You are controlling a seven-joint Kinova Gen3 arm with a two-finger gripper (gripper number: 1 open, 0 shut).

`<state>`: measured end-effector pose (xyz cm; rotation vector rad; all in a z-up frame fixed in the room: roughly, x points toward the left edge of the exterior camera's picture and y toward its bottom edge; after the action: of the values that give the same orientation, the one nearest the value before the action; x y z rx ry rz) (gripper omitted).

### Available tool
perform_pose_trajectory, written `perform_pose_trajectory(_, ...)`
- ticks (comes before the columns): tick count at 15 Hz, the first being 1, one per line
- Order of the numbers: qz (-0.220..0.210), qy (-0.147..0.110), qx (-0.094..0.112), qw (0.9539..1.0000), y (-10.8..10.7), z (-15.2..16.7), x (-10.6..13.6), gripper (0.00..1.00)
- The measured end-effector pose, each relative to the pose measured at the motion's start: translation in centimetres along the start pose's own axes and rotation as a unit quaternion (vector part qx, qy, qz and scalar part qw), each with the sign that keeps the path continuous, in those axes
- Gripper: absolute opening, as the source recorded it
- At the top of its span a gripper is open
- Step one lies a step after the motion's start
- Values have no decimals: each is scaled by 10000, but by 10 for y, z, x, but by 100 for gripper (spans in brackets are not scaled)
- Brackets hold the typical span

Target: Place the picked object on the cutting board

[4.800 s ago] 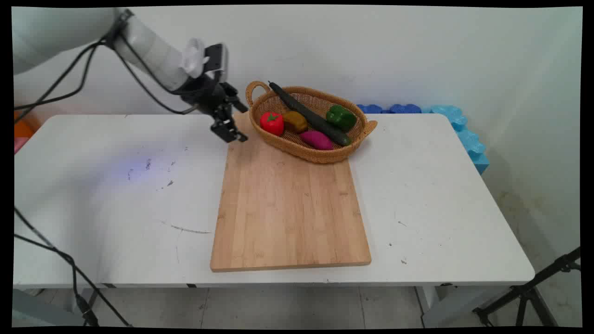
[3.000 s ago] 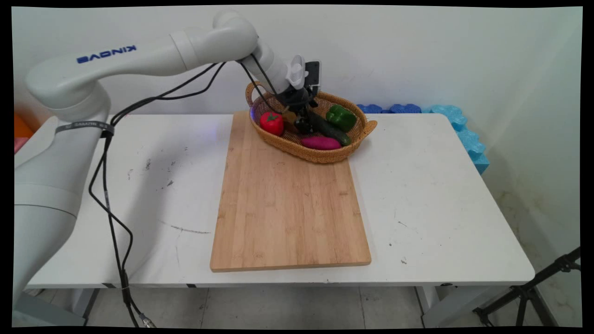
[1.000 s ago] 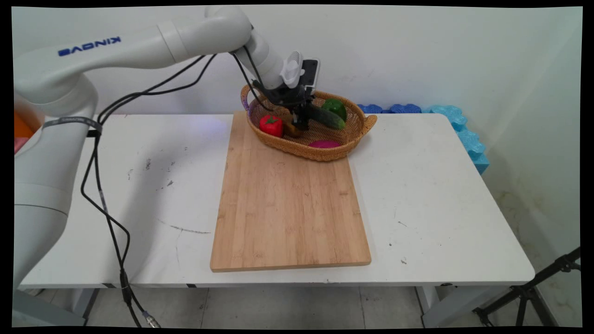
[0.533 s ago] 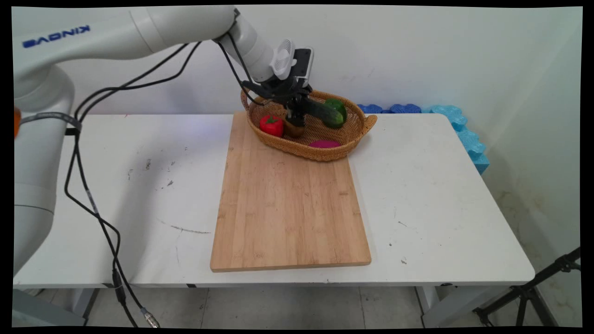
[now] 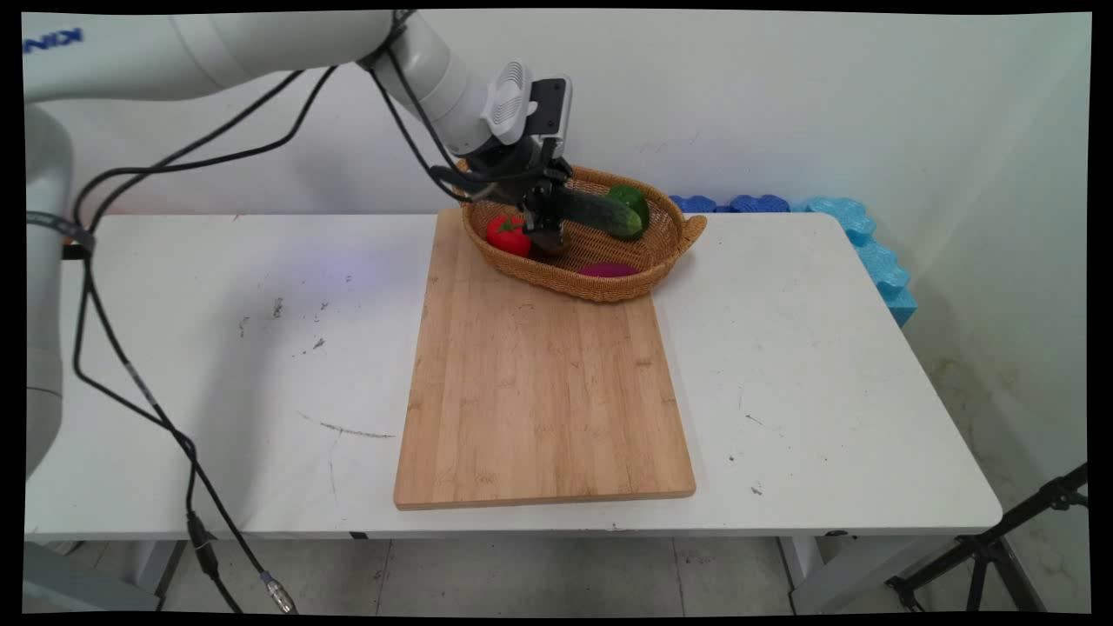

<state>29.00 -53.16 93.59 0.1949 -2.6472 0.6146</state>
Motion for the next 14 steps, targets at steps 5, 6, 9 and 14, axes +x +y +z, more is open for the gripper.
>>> perform_pose_trajectory(5,-692,-61,-107,9975,41,-23,2,0)
perform_pose_trajectory(6,-813,-90,-117,9966,48,-25,1,0)
perform_pose_trajectory(9,-1170,-214,-166,9928,69,-25,-5,0)
perform_pose_trajectory(14,-1618,-424,-240,9856,101,-13,-20,0)
